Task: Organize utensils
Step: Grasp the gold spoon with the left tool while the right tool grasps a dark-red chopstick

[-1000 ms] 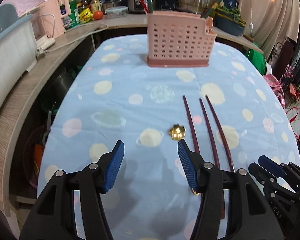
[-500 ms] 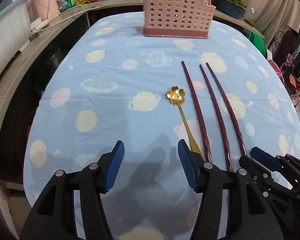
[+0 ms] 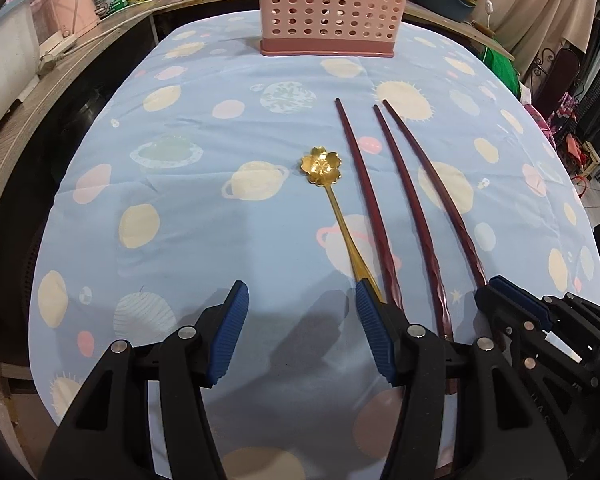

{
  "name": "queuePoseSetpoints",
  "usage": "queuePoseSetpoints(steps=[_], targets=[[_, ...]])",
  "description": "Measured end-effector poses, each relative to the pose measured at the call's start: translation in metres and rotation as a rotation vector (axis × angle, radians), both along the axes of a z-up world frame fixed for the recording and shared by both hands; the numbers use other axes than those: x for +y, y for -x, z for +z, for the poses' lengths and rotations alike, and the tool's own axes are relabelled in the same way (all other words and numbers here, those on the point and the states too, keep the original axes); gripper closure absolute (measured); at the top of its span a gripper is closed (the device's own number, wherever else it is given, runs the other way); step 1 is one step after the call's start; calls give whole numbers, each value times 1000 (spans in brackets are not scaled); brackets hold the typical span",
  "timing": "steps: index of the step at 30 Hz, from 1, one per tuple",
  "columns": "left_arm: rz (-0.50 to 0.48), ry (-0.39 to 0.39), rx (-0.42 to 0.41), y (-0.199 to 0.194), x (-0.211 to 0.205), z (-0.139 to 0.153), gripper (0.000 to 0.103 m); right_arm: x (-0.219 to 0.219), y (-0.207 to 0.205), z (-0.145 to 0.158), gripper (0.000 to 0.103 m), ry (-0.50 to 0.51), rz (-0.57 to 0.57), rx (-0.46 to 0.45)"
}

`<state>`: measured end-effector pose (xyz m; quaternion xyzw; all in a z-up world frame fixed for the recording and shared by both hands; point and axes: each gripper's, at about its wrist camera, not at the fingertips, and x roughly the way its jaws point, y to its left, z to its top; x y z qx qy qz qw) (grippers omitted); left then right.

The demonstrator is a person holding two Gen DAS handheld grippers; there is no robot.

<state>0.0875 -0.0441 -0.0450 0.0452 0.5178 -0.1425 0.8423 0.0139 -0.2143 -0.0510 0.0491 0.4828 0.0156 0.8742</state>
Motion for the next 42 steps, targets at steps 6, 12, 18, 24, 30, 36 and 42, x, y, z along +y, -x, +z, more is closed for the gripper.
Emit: queuePoseSetpoints(steps=[6,12,18,24,30,36,42], targets=[[-23,20,13,1,-5,-1,50,-1,0,0,96,0,1,-1],[-33,9,12,1,-13,-5,50,-1,0,0,96,-1,1,-2],[-38,-19,-4,3,-17,-5,51,-1,0,0,95,-1,1,-2],[-28,-28,-19,0,-22,-6,50,-2,0,0,95,-1,1,-2],[-29,-37,-42,3,-17,-5,77,-1,0,0,95,0,1,-3],[-13,9,-24,2,-3,-4,94,-2,0,1,96,-12,-3,-2],[5,31,-34,3,6,7,94,-5,3,8,96,-22,-15,-4]])
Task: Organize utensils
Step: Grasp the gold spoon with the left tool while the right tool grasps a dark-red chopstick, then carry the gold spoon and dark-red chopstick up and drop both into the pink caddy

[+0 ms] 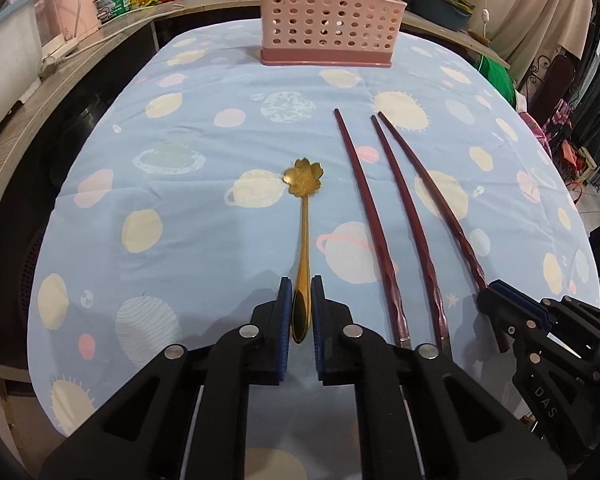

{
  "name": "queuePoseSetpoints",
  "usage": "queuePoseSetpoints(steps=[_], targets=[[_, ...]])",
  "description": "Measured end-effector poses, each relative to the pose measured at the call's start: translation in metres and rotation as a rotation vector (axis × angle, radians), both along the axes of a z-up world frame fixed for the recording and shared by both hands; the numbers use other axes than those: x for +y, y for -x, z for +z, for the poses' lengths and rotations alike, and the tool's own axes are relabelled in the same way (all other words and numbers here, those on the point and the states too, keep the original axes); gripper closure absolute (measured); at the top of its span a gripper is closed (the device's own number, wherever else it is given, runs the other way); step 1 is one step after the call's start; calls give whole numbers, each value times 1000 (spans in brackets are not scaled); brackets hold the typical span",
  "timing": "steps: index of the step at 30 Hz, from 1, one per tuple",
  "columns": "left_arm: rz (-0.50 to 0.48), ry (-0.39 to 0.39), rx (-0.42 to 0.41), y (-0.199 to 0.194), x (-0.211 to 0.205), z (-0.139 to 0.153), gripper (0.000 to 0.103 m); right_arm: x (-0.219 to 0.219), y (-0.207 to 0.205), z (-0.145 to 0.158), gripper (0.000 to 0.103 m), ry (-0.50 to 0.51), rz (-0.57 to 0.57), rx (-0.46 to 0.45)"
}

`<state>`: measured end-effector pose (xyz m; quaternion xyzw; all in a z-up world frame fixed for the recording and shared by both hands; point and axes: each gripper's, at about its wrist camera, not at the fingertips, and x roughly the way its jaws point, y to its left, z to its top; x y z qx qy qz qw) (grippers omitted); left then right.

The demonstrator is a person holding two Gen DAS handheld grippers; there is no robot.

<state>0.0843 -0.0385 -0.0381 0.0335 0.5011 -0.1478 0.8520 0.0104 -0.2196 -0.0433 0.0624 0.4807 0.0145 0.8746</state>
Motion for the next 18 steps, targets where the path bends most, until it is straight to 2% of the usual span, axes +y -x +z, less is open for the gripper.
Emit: queuePoseSetpoints(steps=[4,6,18], targets=[[19,34,-10,1,10,15,94,-5,4,18,96,-16,-12,-34],[31,63,-11,1,16,25,102,-7,5,30,96,-23,-15,-59],[53,166,-57,-7,30,75,102,-25,-5,101,96,-68,-44,-206]])
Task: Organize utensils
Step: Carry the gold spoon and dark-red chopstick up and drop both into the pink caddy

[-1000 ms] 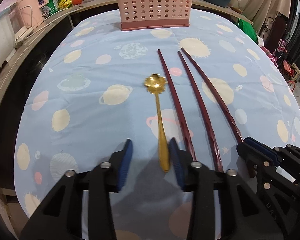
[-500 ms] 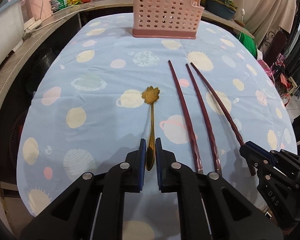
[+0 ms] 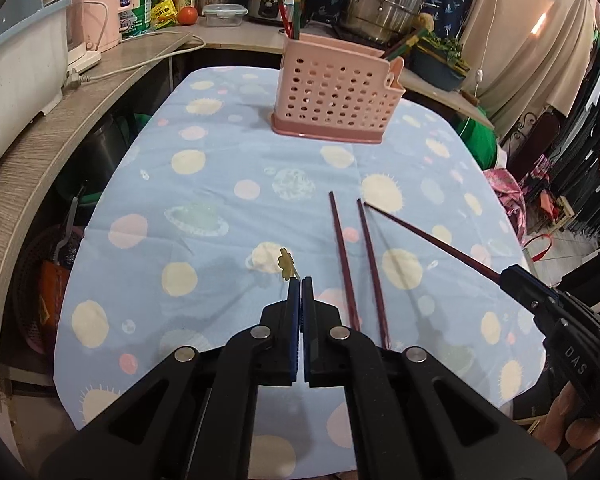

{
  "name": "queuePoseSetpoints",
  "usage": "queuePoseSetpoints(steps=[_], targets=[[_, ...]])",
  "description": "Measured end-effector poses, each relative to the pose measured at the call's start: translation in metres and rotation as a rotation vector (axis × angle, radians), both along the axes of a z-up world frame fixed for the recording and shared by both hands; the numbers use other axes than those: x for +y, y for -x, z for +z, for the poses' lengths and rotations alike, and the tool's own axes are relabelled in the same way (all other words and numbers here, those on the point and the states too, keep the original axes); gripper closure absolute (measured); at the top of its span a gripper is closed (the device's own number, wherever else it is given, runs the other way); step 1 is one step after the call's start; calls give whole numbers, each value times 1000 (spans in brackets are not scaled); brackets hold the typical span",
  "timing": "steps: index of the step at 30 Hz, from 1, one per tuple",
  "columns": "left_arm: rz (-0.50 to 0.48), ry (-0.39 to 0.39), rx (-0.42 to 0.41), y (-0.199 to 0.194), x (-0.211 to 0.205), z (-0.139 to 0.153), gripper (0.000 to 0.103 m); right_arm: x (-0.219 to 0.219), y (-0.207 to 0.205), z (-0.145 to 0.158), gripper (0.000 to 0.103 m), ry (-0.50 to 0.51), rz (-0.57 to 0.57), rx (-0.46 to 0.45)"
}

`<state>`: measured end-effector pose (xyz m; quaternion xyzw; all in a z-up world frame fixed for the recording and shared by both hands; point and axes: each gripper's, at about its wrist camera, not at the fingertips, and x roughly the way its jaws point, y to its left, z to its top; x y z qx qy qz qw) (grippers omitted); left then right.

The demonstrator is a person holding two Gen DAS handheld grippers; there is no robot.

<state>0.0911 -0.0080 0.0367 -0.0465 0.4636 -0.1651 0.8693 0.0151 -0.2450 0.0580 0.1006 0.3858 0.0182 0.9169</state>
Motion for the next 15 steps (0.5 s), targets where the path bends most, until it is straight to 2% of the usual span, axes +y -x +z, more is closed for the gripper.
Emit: queuePoseSetpoints(steps=[6,9,15], targets=[[15,41,-21,-14,4,29,102,-15,-12,36,96,-2,-23,-84],[8,53,-58,-24,2,49,102,-23,-24,55,96,-16,-35,-133],[-16,33,-126,-52,-9,87,102,-38,-52,91,96,-34,-55,-227]])
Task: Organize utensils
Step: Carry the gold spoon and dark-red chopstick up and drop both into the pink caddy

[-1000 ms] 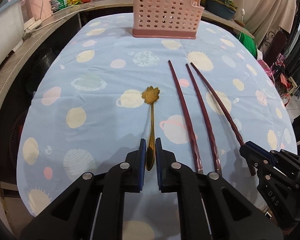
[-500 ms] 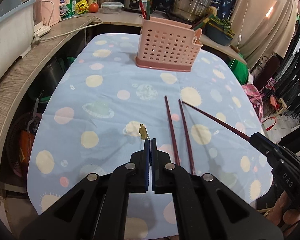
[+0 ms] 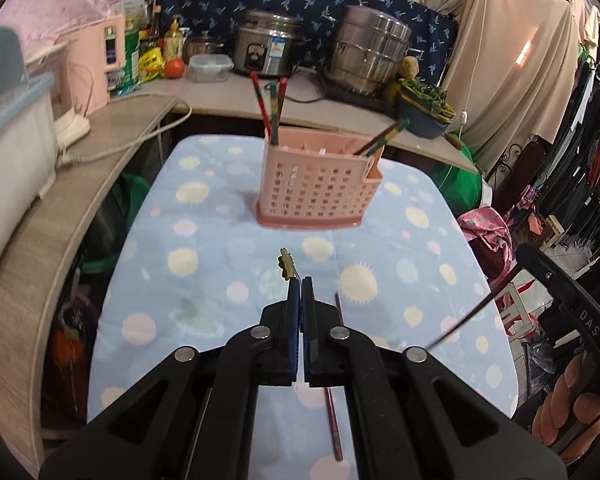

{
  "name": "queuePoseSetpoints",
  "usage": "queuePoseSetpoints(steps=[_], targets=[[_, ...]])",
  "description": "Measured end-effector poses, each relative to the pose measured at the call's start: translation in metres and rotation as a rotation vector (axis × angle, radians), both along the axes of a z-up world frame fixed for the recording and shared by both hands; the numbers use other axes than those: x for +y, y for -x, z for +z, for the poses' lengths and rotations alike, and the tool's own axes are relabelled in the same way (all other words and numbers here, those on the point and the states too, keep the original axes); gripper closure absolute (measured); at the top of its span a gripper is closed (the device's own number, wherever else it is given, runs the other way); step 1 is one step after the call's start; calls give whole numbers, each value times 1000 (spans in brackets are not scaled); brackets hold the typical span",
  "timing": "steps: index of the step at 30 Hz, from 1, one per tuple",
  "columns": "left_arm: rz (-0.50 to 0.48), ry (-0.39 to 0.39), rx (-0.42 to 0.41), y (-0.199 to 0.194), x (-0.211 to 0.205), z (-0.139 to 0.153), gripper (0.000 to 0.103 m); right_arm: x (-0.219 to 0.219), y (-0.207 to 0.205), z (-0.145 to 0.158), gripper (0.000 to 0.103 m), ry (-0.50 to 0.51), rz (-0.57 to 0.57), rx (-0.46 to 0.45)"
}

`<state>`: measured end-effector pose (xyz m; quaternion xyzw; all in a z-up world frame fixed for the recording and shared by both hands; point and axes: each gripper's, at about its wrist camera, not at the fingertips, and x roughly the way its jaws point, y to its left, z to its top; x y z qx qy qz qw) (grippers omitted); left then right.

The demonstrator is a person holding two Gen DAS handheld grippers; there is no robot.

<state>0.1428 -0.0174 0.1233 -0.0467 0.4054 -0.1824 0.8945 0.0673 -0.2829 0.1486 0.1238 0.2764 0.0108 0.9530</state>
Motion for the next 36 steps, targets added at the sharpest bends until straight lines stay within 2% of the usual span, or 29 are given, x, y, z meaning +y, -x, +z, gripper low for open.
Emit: queuePoseSetpoints(steps=[13,19,25,30,36], targets=[[-18,36,-81,-86,-22,74,102,-18,-79,89,96,-74,-40,-251],[-4,20,-59,-130,-37,79,102,-12,-123,111,96,-69,-56,-311],[8,-5,7,-168,-47,58,102,0,-166,101,96,-28,-57,-289],[9,-14,50,-185,-51,37,102,10,-199,75,96,-1,-42,-220],[3,-33,81,-194,-55,19,102,13,-219,40,96,9,-32,-133]])
